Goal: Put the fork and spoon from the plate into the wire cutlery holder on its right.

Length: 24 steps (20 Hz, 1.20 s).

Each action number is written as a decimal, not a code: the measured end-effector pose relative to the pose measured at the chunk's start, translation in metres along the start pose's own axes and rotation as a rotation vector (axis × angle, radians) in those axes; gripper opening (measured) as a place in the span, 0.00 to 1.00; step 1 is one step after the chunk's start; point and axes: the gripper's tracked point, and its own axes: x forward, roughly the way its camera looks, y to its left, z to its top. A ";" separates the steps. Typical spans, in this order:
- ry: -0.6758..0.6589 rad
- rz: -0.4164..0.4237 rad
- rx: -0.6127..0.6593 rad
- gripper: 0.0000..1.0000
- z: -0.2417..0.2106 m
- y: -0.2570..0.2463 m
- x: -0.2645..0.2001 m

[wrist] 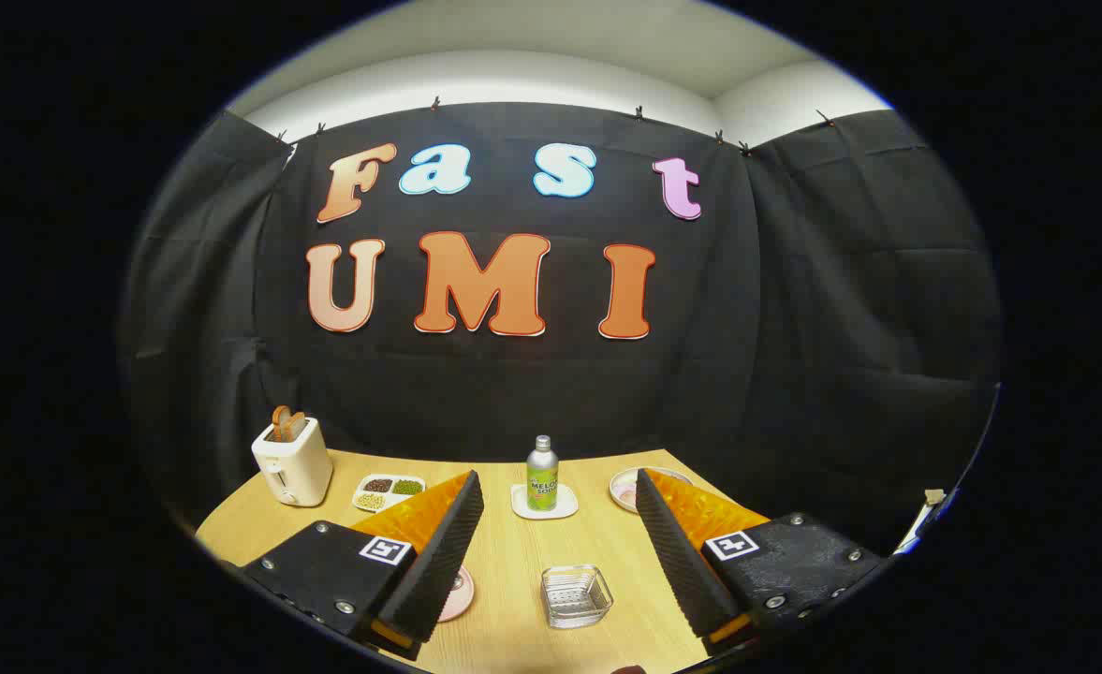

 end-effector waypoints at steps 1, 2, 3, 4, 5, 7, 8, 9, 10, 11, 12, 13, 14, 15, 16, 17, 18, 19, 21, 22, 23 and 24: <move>0.005 -0.009 -0.001 0.98 -0.002 0.000 0.000; 0.009 -0.015 -0.001 0.98 -0.003 0.000 -0.001; 0.011 -0.019 -0.001 0.98 -0.004 0.001 -0.003; 0.012 -0.021 0.001 0.98 -0.005 0.000 -0.004; 0.014 -0.022 0.002 0.98 -0.006 0.000 -0.005; 0.016 -0.025 -0.001 0.98 -0.006 -0.001 -0.006; 0.016 -0.026 -0.004 0.98 -0.005 -0.002 -0.006; 0.016 -0.027 -0.006 0.98 -0.005 -0.005 -0.006; 0.018 -0.029 -0.005 0.98 -0.003 -0.006 -0.007; 0.018 -0.030 -0.003 0.98 -0.003 -0.008 -0.006; 0.017 -0.032 0.001 0.98 -0.001 -0.010 -0.006; 0.015 -0.033 0.004 0.98 0.000 -0.012 -0.005; 0.015 -0.034 0.005 0.98 0.000 -0.013 -0.004; 0.018 -0.034 0.006 0.98 -0.001 -0.014 -0.002; 0.020 -0.033 0.007 0.98 -0.001 -0.014 -0.001; 0.021 -0.030 0.008 0.98 -0.002 -0.013 0.000; 0.021 -0.026 0.009 0.98 -0.003 -0.012 0.001; 0.021 -0.024 0.007 0.98 -0.005 -0.011 0.004; 0.025 -0.019 0.006 0.98 -0.008 -0.008 0.007; 0.026 -0.020 0.012 0.98 -0.010 -0.008 0.008; 0.031 -0.014 0.020 0.98 -0.013 -0.005 0.010; 0.042 -0.004 0.026 0.98 -0.017 -0.001 0.012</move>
